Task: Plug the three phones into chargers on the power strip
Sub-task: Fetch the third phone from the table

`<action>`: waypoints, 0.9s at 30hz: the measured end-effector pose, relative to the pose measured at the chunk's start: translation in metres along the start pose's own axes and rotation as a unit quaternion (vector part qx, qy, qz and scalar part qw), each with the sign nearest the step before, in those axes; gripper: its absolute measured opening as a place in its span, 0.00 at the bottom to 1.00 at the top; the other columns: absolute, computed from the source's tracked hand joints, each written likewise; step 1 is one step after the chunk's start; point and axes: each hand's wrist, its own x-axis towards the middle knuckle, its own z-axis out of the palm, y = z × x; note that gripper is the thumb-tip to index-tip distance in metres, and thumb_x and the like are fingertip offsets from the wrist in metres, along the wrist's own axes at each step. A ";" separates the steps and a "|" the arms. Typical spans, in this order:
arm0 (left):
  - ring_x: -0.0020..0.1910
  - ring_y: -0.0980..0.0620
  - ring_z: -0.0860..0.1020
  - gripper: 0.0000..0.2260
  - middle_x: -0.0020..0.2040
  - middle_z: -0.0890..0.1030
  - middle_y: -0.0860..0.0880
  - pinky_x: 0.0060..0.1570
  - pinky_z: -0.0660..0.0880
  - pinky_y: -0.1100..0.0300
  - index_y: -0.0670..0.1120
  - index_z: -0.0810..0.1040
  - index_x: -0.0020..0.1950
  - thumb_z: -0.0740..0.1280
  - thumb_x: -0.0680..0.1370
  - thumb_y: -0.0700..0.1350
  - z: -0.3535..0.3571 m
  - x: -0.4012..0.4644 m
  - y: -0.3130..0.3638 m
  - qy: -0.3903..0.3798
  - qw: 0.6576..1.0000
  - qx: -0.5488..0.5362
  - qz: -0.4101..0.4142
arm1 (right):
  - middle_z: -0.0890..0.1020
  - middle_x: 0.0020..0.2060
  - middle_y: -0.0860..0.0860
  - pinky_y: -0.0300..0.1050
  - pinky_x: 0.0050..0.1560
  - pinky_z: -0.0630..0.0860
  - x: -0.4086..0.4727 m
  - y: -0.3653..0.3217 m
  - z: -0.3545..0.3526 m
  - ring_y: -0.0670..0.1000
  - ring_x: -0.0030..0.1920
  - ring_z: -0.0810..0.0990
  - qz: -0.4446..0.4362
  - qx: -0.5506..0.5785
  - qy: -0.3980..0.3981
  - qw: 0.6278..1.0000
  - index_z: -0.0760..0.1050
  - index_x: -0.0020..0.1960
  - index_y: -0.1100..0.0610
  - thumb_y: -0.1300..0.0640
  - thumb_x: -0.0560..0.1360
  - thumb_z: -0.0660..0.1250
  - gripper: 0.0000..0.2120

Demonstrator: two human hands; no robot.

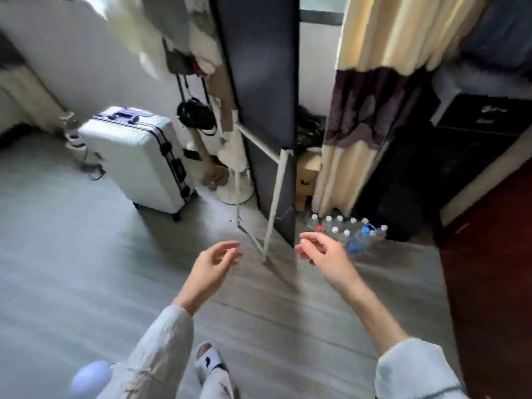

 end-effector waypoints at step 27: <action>0.41 0.51 0.78 0.08 0.46 0.80 0.45 0.43 0.73 0.62 0.45 0.76 0.54 0.58 0.79 0.40 -0.641 0.151 -0.124 0.488 0.865 -0.083 -0.086 | 0.81 0.43 0.55 0.47 0.46 0.75 0.318 -0.352 0.670 0.52 0.43 0.80 -0.218 -0.079 -0.413 0.881 0.75 0.57 0.60 0.59 0.77 0.61 0.10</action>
